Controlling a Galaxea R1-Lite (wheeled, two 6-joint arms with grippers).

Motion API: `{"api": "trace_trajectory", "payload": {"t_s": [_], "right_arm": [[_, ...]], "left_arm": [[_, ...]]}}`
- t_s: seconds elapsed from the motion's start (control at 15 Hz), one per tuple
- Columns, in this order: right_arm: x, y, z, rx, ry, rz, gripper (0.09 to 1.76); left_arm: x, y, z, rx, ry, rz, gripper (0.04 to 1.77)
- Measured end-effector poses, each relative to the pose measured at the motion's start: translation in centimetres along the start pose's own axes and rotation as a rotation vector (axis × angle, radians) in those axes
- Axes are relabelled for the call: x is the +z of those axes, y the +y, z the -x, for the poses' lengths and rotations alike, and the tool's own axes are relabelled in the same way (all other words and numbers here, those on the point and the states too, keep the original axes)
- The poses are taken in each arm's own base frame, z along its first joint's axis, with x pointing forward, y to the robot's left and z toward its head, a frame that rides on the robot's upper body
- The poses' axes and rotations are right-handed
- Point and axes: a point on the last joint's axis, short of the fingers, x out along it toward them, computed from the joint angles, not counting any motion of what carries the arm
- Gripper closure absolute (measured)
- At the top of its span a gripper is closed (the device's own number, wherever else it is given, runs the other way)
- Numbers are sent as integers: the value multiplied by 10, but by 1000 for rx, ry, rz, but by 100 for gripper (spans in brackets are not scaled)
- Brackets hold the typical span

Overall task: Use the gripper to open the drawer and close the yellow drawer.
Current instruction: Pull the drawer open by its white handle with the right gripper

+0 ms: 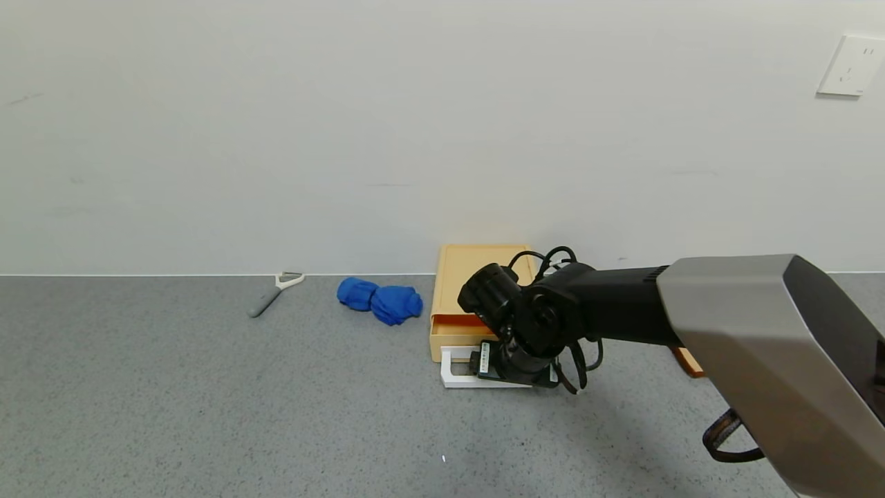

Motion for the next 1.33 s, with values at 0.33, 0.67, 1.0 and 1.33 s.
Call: {"api": "trace_trajectory", "payload": {"t_s": [0.33,0.67,1.0,1.33], "right_arm": [[3,-2,-4,-13,-10,-5,14],[-2,1,-3,-5,3,4,14],[-11,-2,1,-4,63,22,14],[-28,-9,8,-29,99,49,14]], "left_arm": [[0,0,0,0,0,0,9],[0,0,0,0,0,0,9],[0,0,0,0,0,0,9],[0,0,0,0,0,0,9]]}}
